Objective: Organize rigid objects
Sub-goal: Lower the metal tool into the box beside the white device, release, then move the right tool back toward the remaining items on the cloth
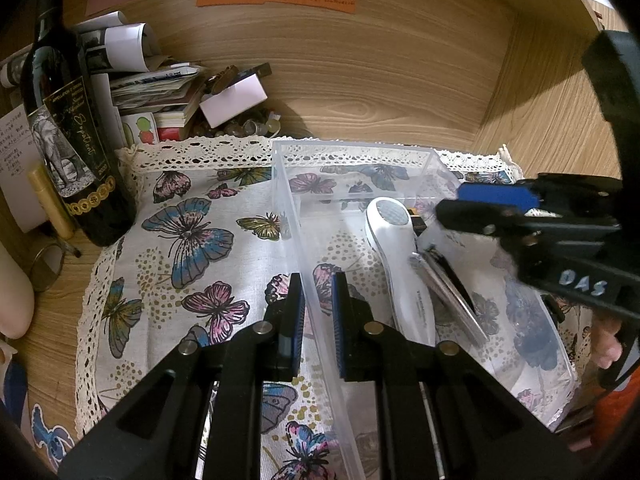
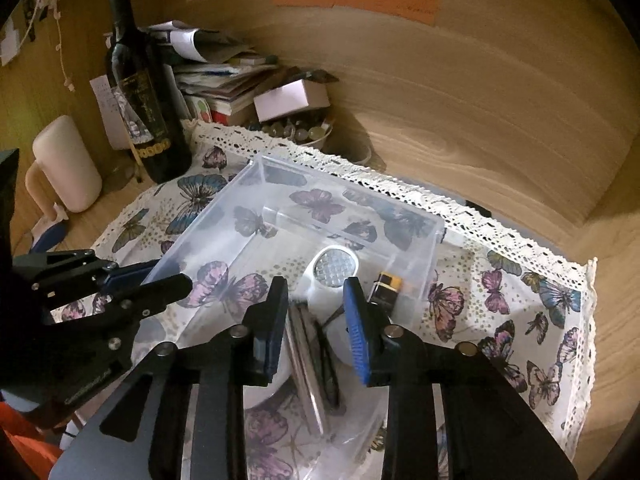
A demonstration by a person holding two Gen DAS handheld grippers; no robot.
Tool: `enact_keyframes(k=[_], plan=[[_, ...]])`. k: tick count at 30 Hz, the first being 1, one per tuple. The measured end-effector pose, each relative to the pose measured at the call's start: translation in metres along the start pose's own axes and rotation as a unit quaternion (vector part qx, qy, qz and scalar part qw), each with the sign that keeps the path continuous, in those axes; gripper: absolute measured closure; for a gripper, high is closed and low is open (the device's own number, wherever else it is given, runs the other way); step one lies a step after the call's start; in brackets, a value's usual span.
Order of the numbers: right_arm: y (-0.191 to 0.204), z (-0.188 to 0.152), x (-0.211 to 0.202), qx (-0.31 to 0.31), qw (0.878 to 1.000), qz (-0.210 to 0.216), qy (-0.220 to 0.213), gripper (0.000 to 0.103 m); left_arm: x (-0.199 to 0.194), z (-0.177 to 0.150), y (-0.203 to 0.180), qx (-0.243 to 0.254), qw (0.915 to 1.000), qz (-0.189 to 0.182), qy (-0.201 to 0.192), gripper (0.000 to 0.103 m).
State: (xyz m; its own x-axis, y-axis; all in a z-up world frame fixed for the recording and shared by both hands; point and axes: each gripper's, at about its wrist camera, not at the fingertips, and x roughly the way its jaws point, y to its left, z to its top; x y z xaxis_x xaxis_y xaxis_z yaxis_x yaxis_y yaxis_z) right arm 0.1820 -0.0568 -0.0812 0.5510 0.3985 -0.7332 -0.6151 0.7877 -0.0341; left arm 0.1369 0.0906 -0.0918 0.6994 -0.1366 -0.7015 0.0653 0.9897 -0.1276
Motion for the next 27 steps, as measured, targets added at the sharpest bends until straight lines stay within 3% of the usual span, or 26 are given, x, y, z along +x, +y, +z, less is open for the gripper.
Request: enact_keyframes(k=[7, 14, 21, 27], plan=[[-0.018, -0.009, -0.037, 0.025, 0.998, -0.036, -0.044, 0.064, 0.0, 0.001, -0.001, 0.0, 1.0, 0.0, 0.0, 0.091], [-0.05, -0.037, -0.075, 0.067, 0.99, -0.105, -0.065, 0.055, 0.0, 0.001, -0.001, 0.001, 1.0, 0.0, 0.0, 0.091], [-0.089, -0.087, -0.079, 0.13, 0.979, -0.157, -0.023, 0.05, 0.0, 0.001, 0.0, 0.001, 1.0, 0.0, -0.001, 0.091], [-0.11, -0.131, -0.058, 0.188, 0.968, -0.165, 0.029, 0.05, 0.001, 0.001, -0.001, 0.001, 1.0, 0.0, -0.001, 0.091]])
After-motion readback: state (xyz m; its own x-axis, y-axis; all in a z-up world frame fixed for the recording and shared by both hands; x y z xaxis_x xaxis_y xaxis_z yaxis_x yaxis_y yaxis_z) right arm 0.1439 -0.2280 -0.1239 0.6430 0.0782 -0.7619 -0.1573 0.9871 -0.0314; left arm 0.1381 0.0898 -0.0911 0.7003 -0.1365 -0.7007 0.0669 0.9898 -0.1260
